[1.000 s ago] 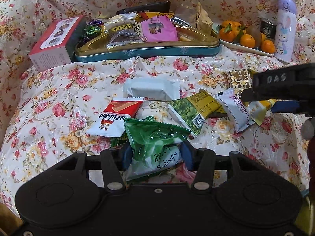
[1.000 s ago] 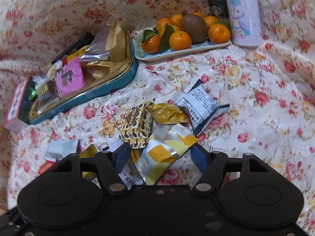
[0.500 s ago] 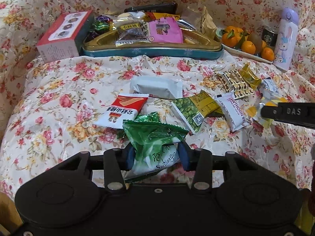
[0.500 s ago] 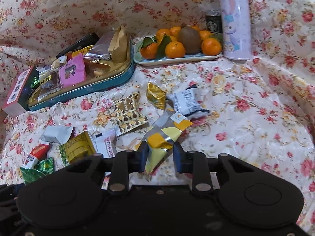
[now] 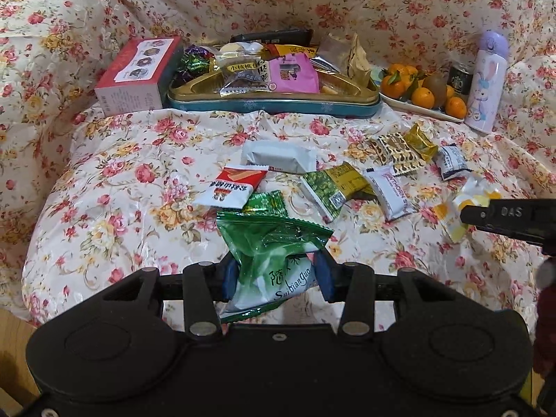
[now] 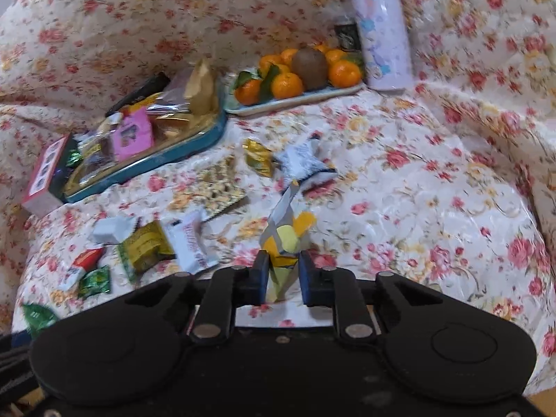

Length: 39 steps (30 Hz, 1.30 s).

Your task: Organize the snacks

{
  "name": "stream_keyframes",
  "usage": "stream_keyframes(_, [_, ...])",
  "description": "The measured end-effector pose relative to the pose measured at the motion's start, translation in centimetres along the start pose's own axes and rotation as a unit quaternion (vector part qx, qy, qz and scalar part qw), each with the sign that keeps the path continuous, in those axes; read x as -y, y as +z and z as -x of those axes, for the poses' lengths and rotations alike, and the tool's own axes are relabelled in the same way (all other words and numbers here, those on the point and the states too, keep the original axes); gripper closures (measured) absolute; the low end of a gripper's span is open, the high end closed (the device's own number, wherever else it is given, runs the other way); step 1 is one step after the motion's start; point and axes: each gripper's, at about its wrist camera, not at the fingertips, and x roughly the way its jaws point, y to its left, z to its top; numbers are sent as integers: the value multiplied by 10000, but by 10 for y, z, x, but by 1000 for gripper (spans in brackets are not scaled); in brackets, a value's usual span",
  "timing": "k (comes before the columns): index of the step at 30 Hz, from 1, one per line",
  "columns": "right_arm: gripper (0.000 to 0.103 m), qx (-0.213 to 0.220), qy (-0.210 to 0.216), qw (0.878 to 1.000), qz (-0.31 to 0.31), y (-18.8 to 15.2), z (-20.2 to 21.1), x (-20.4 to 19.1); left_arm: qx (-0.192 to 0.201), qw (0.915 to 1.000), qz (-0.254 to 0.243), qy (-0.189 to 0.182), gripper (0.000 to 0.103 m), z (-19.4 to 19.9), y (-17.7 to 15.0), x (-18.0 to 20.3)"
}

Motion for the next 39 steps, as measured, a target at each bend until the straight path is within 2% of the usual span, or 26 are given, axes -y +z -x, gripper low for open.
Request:
stream_keyframes(1, [72,3,-99,9999,-75,0,-3,2,-6,10000,-6,-3,52,1,-1,1])
stream_keyframes(4, [43,72,-435,9982,-396,0,-7,10,-7,10000,-33,-9,52,3,-3,2])
stream_keyframes(7, [36,169,-514,9946,-883,-1,-4,18,-26,10000,-41,-24,52,1,-3,1])
stream_keyframes(11, [36,-103,-306,9908,-1313,-5,-2,22,-72,10000,-36,-51,52,-4,-2,1])
stream_keyframes(15, [36,-157,-296,9932,-1118,-7,-5,11,-138,9999,-61,-48,52,-12,0,0])
stream_keyframes(16, [40,-189,-292,9933,-1099,-7,-9,9,-173,9998,-49,-45,52,-15,0,-1])
stream_keyframes(23, [40,-144,-397,9928,-1120,3,-21,5,-586,9982,129,2,51,-42,1,-8])
stream_keyframes(36, [39,-65,-715,9970,-306,11,-38,-19,-418,9990,-67,172,50,-45,-2,-2])
stream_keyframes(39, [43,-30,-772,9969,-171,10,-38,-21,-414,9990,-49,170,50,-46,-2,-2])
